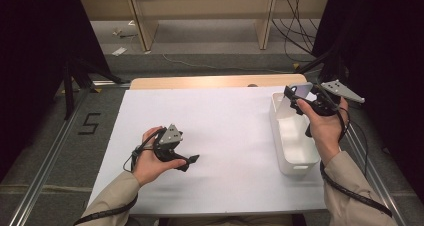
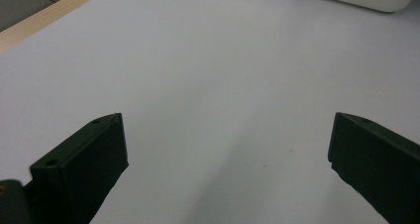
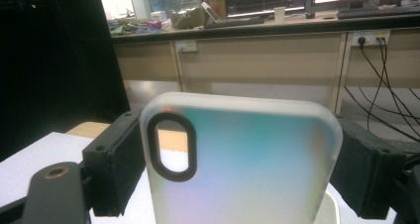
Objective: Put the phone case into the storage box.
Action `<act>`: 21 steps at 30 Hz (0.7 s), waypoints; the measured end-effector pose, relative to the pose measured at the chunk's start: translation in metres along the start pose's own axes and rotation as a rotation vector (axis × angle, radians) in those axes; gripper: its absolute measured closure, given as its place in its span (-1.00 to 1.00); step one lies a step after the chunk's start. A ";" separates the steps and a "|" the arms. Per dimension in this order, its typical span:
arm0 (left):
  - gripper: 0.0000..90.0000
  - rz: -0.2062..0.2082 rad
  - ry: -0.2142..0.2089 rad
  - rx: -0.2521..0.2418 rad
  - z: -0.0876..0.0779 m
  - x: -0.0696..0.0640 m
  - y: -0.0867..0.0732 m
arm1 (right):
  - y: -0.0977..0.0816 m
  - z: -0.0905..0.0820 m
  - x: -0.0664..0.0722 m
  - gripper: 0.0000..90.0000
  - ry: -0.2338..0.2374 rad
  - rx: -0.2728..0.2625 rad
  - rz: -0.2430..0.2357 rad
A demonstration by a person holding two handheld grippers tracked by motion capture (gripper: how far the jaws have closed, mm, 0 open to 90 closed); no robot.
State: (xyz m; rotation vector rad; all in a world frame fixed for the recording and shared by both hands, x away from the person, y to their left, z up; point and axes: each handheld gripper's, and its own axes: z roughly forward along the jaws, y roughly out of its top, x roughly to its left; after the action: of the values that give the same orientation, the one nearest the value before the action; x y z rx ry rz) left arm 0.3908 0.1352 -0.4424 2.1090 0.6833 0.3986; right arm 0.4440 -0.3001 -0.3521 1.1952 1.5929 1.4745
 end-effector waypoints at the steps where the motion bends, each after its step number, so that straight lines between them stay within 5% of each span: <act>1: -0.97 0.000 0.000 -0.001 0.000 0.000 0.000 | 0.000 0.000 0.000 -0.59 -0.002 0.000 0.001; 21: -0.97 0.001 0.001 -0.001 0.000 0.000 0.000 | 0.001 -0.001 -0.006 -0.59 -0.020 -0.004 0.006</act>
State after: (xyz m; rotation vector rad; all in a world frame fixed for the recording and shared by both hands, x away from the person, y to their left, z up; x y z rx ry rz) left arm 0.3910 0.1353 -0.4423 2.1089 0.6824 0.4000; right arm 0.4453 -0.3057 -0.3519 1.2096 1.5734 1.4644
